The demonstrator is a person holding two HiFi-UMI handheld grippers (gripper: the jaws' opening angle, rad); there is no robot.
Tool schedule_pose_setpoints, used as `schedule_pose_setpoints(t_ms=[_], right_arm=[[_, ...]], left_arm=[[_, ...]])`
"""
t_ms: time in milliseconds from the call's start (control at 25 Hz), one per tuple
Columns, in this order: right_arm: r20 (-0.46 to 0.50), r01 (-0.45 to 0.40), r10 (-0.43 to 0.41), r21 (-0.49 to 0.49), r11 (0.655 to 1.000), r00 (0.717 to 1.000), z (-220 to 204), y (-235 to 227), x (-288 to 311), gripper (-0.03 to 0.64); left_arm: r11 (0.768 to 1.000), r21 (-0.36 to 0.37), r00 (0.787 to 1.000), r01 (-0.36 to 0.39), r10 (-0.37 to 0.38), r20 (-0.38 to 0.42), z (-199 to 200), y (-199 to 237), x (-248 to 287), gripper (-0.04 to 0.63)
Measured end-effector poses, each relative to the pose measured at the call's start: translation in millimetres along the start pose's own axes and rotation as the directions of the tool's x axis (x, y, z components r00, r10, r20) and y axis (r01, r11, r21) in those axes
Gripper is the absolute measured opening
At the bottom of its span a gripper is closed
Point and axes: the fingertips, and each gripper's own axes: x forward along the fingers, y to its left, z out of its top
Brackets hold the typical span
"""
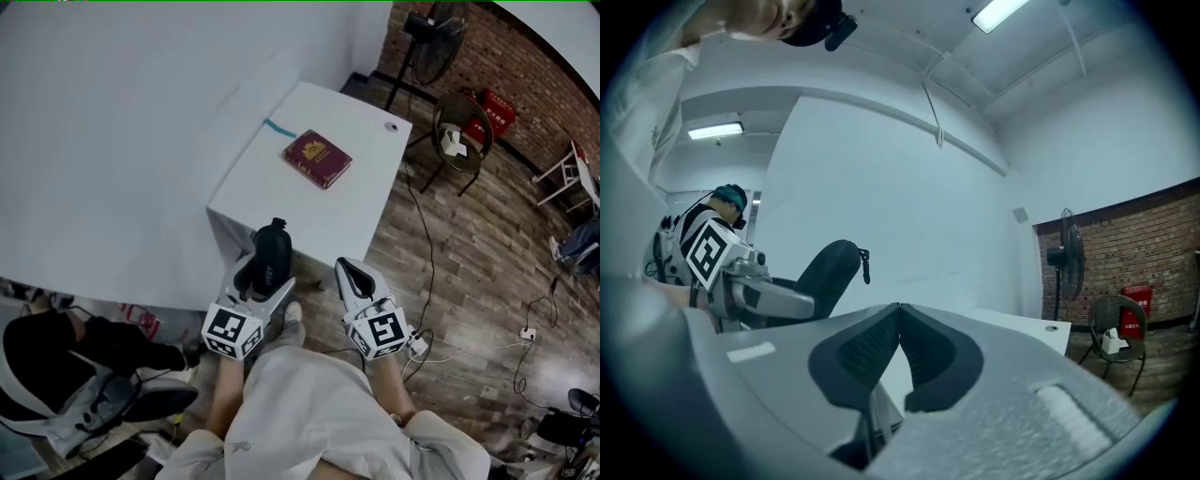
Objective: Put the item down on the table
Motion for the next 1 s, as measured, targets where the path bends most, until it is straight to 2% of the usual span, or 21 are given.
schedule_pose_setpoints(t_ms=[560, 1000], right_arm=[[-0.028, 0.066, -0.066, 0.002, 0.998, 0.997, 8, -37, 99, 0.003], [-0.09, 0.137, -0.135, 0.014, 0.99, 0.987, -9, -57, 140, 0.004]], left_arm=[[0.997, -0.016, 0.997, 0.073, -0.073, -0.008, 19, 91, 68, 0.357], [0.988, -0.062, 0.988, 0.144, -0.147, -0.051, 1, 131, 110, 0.357]])
